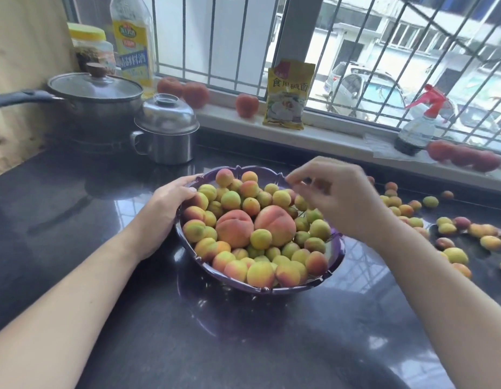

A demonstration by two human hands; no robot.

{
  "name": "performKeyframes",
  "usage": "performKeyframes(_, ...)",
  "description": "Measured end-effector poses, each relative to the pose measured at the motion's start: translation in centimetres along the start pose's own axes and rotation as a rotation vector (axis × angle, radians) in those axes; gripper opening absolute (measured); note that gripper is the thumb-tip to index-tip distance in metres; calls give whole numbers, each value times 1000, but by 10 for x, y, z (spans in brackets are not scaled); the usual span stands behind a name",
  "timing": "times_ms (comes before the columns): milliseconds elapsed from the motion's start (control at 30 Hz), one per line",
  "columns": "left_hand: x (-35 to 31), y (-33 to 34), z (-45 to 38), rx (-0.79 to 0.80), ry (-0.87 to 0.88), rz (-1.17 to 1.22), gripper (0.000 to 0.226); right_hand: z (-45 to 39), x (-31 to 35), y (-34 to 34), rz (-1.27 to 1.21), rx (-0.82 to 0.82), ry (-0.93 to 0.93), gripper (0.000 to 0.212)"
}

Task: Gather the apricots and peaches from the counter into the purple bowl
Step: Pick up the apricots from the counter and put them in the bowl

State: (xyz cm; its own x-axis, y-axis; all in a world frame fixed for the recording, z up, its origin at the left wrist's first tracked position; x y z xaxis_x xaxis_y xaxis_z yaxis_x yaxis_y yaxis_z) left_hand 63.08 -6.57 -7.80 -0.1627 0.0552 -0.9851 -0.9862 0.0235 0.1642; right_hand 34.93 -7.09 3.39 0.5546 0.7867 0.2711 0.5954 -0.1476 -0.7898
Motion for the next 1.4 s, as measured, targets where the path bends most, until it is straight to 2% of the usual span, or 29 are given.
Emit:
performKeyframes(67, 0, 0, -1, -4, 3, -6, 48, 6, -43, -12, -9, -287, 232, 14)
performKeyframes(100, 0, 0, -2, -8, 5, -7, 47, 12, -68, -9, -5, -356, 366, 15)
performKeyframes(167, 0, 0, -3, -22, 6, -6, 46, 26, -110, 10, 94, -312, 519, 22)
performKeyframes(267, -1, 1, -3, -21, 10, 4, 44, 37, -141, 51, 262, -26, 486, 38)
performKeyframes(333, 0, 0, -3, -29, 10, -2, 44, 29, -144, 65, 327, 96, 490, 49)
performKeyframes(700, 1, -1, -4, -52, -7, 1, 53, 2, -158, 70, 538, 280, 514, 42)
performKeyframes(933, 1, 0, -4, -51, -13, -5, 52, 5, -159, 72, 537, 181, 583, 36)
performKeyframes(1067, 0, 0, -4, -47, -19, 11, 51, 9, -163, 74, 520, 91, 575, 27)
performKeyframes(1400, 1, -1, -5, -47, -25, 3, 51, 13, -164, 74, 446, -46, 581, 21)
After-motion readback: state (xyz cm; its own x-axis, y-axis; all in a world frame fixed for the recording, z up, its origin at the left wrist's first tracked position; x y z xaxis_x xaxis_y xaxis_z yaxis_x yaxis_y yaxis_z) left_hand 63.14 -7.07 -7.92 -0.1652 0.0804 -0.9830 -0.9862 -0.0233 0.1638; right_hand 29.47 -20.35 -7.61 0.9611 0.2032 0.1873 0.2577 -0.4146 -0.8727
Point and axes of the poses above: each hand's wrist, its own z-axis away from the middle knuckle, its own y-axis out of the palm, x = y × z, the point moved 2 cm from there along -z, towards the middle knuckle, and after that the axes turned 11 degrees about -y, right-handed, at the moved point
